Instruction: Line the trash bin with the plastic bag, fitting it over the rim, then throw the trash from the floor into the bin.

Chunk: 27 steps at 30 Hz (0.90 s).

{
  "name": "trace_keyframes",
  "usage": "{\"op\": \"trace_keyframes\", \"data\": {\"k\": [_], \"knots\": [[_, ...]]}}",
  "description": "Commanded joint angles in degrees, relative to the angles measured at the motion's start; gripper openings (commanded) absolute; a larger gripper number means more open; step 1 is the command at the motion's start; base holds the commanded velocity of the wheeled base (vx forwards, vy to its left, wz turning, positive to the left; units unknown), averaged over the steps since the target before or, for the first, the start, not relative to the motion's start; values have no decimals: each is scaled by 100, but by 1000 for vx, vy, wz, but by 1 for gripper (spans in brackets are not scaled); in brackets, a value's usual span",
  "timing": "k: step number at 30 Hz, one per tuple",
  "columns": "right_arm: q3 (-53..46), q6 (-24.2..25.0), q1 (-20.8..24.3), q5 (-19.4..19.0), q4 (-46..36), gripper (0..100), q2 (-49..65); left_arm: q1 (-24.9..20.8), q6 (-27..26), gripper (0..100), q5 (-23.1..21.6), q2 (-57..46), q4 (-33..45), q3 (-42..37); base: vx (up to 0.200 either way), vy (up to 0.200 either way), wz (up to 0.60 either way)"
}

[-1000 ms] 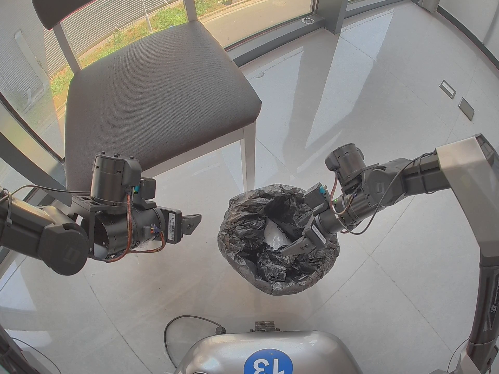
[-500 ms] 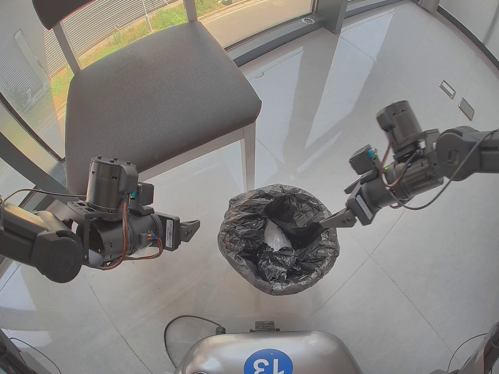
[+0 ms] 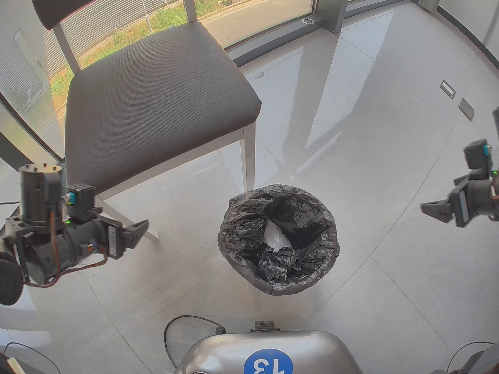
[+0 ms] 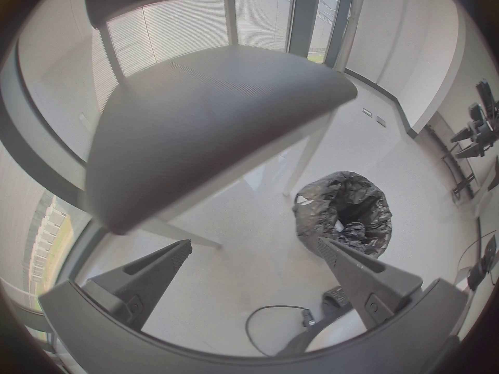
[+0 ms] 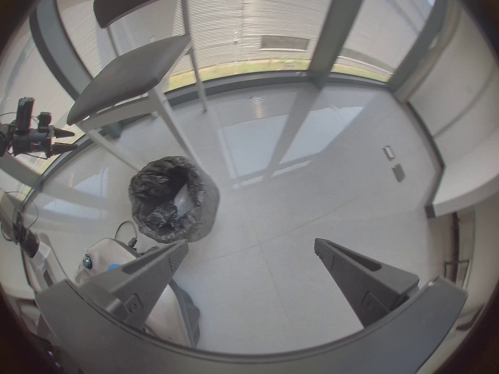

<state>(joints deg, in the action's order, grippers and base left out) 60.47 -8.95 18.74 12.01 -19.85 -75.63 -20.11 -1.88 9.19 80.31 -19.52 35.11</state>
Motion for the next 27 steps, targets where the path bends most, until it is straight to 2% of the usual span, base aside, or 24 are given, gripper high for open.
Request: {"op": "trace_keyframes", "data": {"k": [1, 4, 5, 6, 7, 8, 9, 11, 15, 17, 20, 22, 27], "knots": [[-1274, 332, -485, 812, -90, 100, 2421, 1080, -788, 100, 30, -2142, 352, -830, 0, 0, 0], [-1538, 341, -863, 812, -450, 100, 3169, 1089, -841, 100, 100, -3285, 1407, -936, 0, 0, 0], [-1547, 341, -881, 803, -468, 100, 3204, 1089, -849, 100, 109, -3338, 1486, -936, 0, 0, 0], [-1775, 350, -1083, 768, -652, 100, 3643, 1080, -849, 100, 241, -4041, 2435, -865, 0, 0, 0], [-1775, 350, -1083, 768, -652, 100, 3643, 1080, -849, 100, 241, -4041, 2435, -865, 0, 0, 0], [-2056, 350, -1171, 768, -722, 100, 4144, 1124, -841, 100, 294, -4850, 3463, -769, 0, 0, 0], [-2118, 350, -1179, 768, -722, 100, 4232, 1141, -841, 100, 294, -4999, 3657, -742, 0, 0, 0], [-2355, 350, -1197, 794, -802, 100, 4777, 1405, -841, 100, 303, -5878, 4720, -575, 0, 0, 0], [-2636, 367, -1382, 803, -1144, 100, 5515, 2152, -867, 100, 232, -6809, 5960, -180, 0, 0, 0], [-2891, 367, -1425, 803, -1206, 100, 5963, 2425, -893, 100, 127, -7284, 6346, -127, 0, 0, 0], [-3436, 367, -1425, 777, -1153, 100, 6684, 2495, -735, 100, -155, -7495, 6830, -48, 0, 0, 0], [-3770, 394, -1417, 759, -1092, 100, 7053, 2486, -665, 100, -198, -7486, 6759, 75, 0, 0, 0], [-4535, 965, -1417, 496, 526, 100, 7027, 2495, -674, 100, -383, -7486, 6478, -294, 0, 0, 0]]}}
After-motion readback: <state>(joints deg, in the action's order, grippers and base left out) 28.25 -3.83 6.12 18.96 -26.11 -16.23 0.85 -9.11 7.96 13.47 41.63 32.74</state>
